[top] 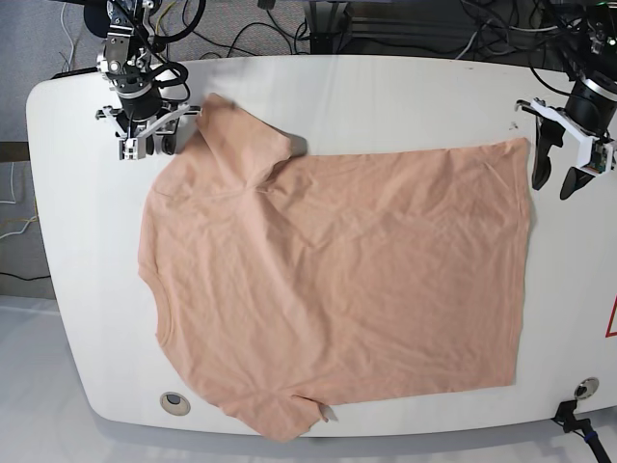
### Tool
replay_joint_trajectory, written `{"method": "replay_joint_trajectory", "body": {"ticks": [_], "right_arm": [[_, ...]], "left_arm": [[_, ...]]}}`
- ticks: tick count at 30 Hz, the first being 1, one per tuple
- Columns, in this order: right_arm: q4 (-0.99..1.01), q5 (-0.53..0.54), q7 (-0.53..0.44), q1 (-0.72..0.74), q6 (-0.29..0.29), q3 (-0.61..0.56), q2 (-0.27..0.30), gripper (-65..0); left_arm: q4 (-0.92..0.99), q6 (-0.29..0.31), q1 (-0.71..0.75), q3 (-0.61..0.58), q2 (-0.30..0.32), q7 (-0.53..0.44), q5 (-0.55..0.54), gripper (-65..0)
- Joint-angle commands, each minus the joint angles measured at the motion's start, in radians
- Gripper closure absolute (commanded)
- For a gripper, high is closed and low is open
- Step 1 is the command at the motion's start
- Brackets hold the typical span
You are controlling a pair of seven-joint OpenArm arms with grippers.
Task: Fold the T-shirt properly
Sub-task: 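Position right gripper above the sleeve shoulder, left above the other shoulder corner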
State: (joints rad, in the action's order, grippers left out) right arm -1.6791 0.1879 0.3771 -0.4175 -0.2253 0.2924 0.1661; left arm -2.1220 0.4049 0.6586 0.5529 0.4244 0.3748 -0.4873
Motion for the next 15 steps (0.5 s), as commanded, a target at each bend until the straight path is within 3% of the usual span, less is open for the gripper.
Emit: {"method": "replay_joint_trajectory", "body": {"ticks": [1,15], "right_arm": [[-0.015,0.008,0.004,-0.005,0.006,0.003,0.007,-21.6],[-0.025,0.048,0.188,-0.045,0.009,0.153,0.001,-26.2]], "left_arm": [[-0.007,0.0,-0.008,0.023,0.01,-0.015,-0.021,-24.9],[0.232,0.012,-0.157,0.036,0.005,0.019,-0.014,-24.0]]}}
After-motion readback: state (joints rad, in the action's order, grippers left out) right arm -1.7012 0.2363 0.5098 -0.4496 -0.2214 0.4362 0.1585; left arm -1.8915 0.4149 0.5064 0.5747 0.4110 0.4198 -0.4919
